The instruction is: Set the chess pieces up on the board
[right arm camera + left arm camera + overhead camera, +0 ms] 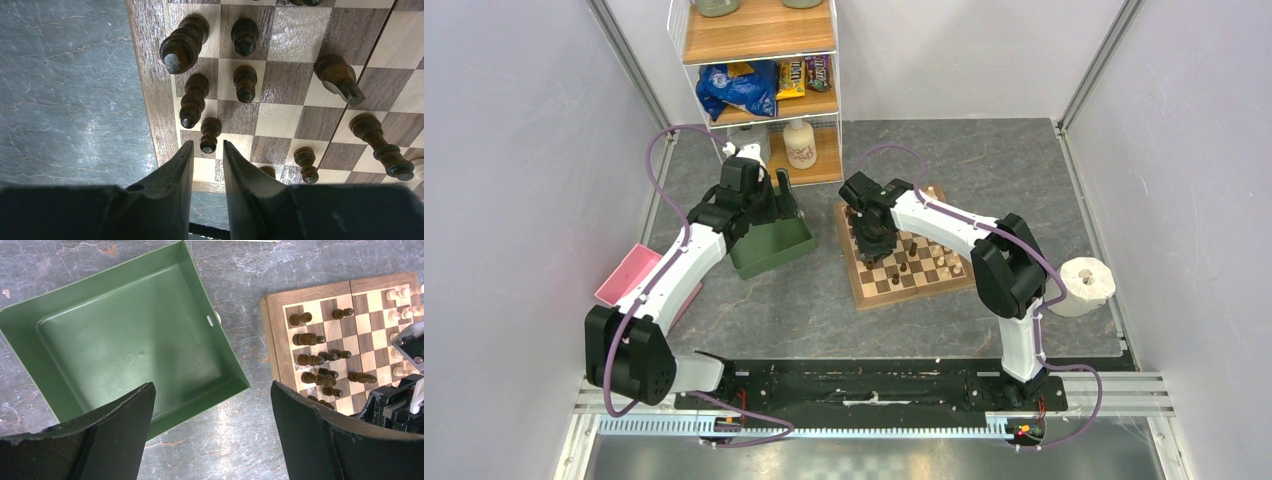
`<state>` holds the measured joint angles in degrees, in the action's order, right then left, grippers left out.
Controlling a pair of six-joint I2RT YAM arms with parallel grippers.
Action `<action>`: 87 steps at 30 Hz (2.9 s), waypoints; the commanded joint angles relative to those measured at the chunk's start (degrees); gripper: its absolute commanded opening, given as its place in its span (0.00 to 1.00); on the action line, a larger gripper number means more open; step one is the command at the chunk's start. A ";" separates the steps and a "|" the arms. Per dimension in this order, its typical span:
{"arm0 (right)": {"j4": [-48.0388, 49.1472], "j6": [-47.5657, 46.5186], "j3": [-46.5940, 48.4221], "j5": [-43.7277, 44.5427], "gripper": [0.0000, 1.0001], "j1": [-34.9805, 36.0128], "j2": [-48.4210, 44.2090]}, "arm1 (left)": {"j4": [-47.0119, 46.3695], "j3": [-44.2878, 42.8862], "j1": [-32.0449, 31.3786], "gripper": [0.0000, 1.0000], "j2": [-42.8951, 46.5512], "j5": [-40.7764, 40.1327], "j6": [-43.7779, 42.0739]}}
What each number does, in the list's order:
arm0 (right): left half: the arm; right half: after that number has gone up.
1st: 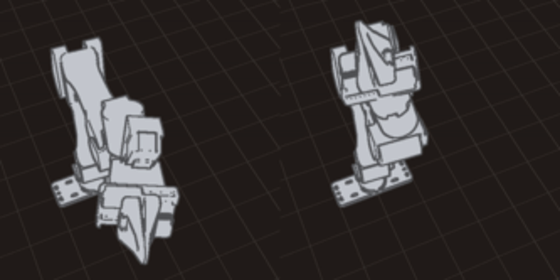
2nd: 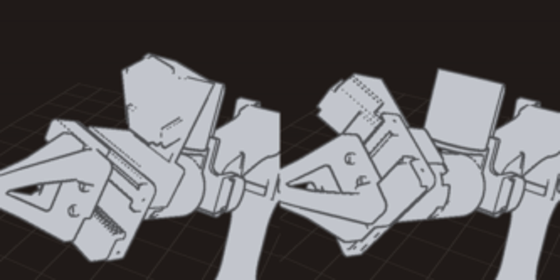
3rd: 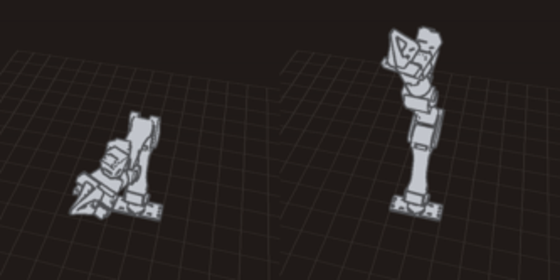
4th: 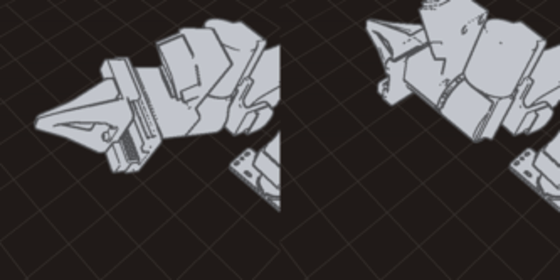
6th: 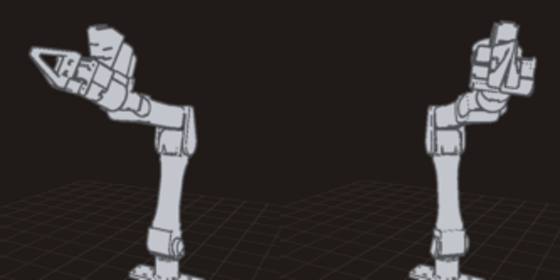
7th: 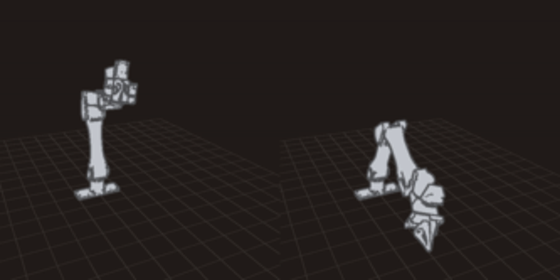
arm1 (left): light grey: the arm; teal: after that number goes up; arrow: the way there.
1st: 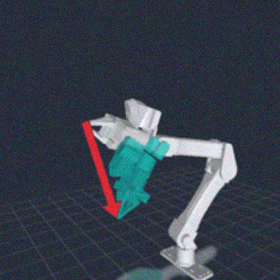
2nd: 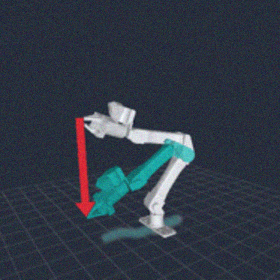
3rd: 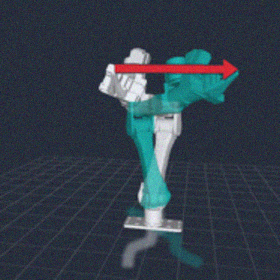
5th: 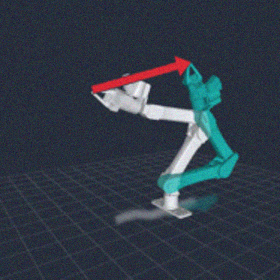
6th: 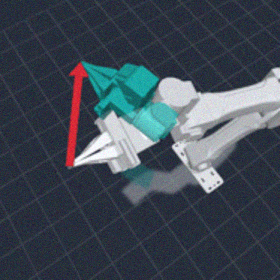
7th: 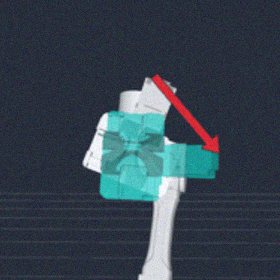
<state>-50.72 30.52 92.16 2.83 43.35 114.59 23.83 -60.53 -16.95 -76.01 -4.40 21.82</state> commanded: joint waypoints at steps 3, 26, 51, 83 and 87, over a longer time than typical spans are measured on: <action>-0.94 -0.66 2.21 1.48 0.29 0.31 0.82 | -1.91 -0.10 0.25 0.92 0.68 -0.48 1.33; -0.40 -1.59 -1.05 4.92 0.40 -3.67 -3.64 | -1.95 -0.03 0.25 0.92 0.35 0.08 1.55; 0.76 -2.31 8.59 -0.22 0.46 -0.11 0.42 | -1.95 0.06 0.32 0.92 0.72 -0.39 1.37; -1.95 -2.23 5.62 0.18 0.10 0.84 -0.92 | -1.86 -0.02 0.32 0.92 0.57 -0.02 1.45; -2.25 -1.62 3.54 -0.59 0.10 1.20 -2.90 | -2.03 -0.03 0.27 0.92 0.39 0.34 1.62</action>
<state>-51.77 27.86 97.08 3.38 43.81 115.98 23.83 -60.53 -16.95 -76.01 -4.38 21.82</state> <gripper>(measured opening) 0.130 0.924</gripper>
